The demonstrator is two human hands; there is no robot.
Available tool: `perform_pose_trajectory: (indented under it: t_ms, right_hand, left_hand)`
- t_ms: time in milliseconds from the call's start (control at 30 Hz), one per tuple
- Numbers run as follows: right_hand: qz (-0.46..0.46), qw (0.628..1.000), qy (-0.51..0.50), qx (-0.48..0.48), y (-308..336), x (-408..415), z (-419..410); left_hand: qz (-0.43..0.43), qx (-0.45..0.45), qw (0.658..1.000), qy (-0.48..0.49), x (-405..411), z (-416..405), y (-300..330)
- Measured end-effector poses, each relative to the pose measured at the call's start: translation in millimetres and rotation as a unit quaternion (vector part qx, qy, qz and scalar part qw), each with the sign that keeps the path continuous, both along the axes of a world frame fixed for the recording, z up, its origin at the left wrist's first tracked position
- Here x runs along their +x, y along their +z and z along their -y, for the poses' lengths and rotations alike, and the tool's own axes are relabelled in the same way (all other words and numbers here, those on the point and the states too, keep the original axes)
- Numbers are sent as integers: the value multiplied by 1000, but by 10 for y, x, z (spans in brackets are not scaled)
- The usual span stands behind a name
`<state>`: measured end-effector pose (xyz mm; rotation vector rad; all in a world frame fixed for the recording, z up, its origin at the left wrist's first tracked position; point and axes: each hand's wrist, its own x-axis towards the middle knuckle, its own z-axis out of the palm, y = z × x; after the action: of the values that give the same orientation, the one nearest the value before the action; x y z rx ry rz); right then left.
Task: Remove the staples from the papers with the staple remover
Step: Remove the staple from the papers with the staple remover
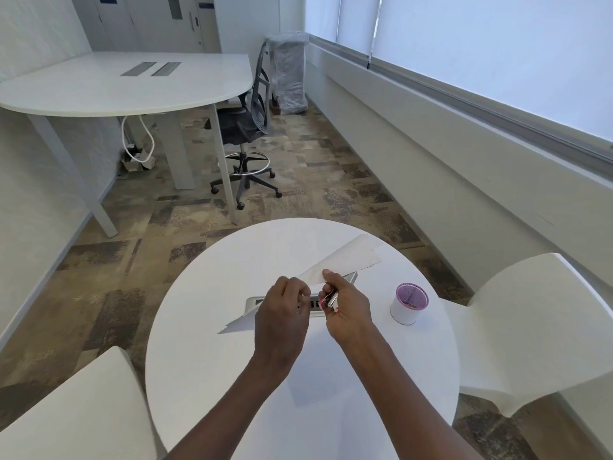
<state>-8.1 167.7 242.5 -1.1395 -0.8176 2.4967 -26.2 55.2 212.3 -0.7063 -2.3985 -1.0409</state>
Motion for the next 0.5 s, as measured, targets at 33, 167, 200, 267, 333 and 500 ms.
perform_pose_trajectory:
  t_ms: [33,167,200,267,333,500]
  right_hand:
    - [3,1000,-2,1,8,4,11]
    - [-6,1000,2,2,39,-1,52]
    - [-8,1000,7,4,49,-6,60]
    - [-11,1000,18,8,62,-5,75]
    - [-19,999,30,21,67,1,87]
    - [-47,989,81,114,114,48,77]
  left_hand:
    - [-18,-12,1000,3,-28,-15,15]
    - [-30,-53,998,1,-128,-47,101]
    - [-28,-57,998,-7,-158,-52,122]
    - [2,-54,998,-24,-206,-58,154]
    - [34,-42,998,-37,-245,-58,175]
    - [38,16,999,-32,-342,4,193]
